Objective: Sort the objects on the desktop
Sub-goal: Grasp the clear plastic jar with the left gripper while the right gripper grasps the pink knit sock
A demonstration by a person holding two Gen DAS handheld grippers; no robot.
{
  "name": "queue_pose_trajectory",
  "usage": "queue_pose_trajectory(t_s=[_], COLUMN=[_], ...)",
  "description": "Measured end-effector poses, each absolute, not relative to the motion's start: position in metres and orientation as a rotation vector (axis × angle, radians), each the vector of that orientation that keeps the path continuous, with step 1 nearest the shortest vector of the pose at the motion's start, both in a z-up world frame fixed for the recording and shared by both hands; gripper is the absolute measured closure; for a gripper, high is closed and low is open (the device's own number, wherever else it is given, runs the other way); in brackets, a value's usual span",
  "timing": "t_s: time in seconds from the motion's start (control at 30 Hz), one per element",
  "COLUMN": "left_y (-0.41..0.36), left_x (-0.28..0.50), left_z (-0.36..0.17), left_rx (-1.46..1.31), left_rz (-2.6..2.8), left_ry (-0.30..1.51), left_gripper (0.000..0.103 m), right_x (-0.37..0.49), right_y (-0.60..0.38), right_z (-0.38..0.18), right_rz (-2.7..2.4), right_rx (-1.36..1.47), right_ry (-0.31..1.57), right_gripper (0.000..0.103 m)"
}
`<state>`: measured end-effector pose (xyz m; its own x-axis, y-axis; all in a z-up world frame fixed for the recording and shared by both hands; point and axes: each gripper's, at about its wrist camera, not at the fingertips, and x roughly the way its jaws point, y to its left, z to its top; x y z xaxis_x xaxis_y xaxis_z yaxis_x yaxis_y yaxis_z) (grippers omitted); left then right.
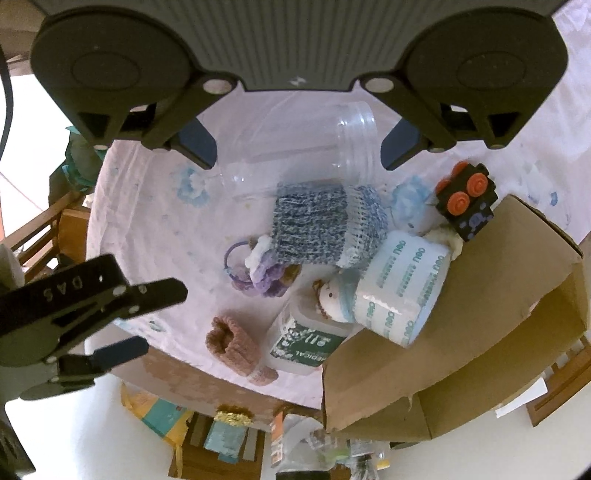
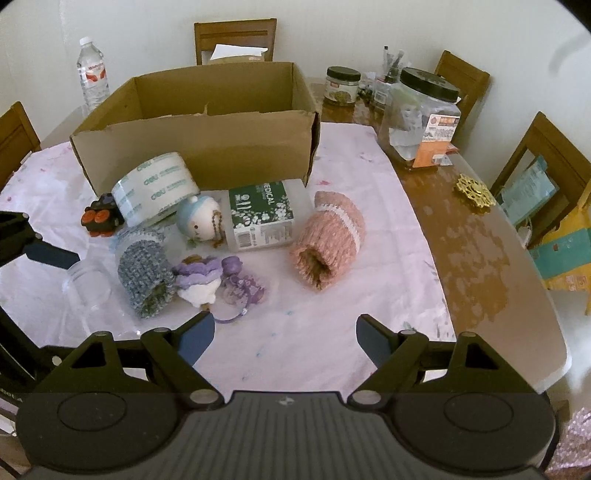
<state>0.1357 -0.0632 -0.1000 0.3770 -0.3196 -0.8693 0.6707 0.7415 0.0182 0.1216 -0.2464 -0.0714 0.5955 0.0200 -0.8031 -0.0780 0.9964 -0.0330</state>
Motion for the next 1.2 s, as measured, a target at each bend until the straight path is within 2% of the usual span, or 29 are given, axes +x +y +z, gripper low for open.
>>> queue_pose_trajectory(t_s=[0.2, 0.3, 0.9, 1.0, 1.2], left_y=[-0.068, -0.068, -0.069, -0.07, -0.072], left_x=[0.141, 0.144, 0.149, 0.151, 0.155], left_z=[-0.105, -0.105, -0.094, -0.093, -0.091], left_rx=[0.371, 0.347, 0.397, 0.391, 0.376], left_rz=[-0.636, -0.633, -0.673, -0.687, -0.677], left_ry=[1.027, 1.032, 1.03, 1.039, 1.047], left_gripper=[0.008, 0.012, 0.012, 0.012, 0.012], right_x=[0.133, 0.139, 0.196, 0.207, 0.228], right_y=[-0.252, -0.258, -0.29, -0.298, -0.307], right_z=[-0.073, -0.074, -0.085, -0.089, -0.101], right_rz=[0.083, 0.089, 0.303, 0.38, 0.507], right_rx=[-0.078, -0.085, -0.256, -0.296, -0.358], right_ry=[0.929, 0.93, 0.903, 0.916, 0.941], right_gripper=[0.016, 0.016, 0.016, 0.012, 0.011])
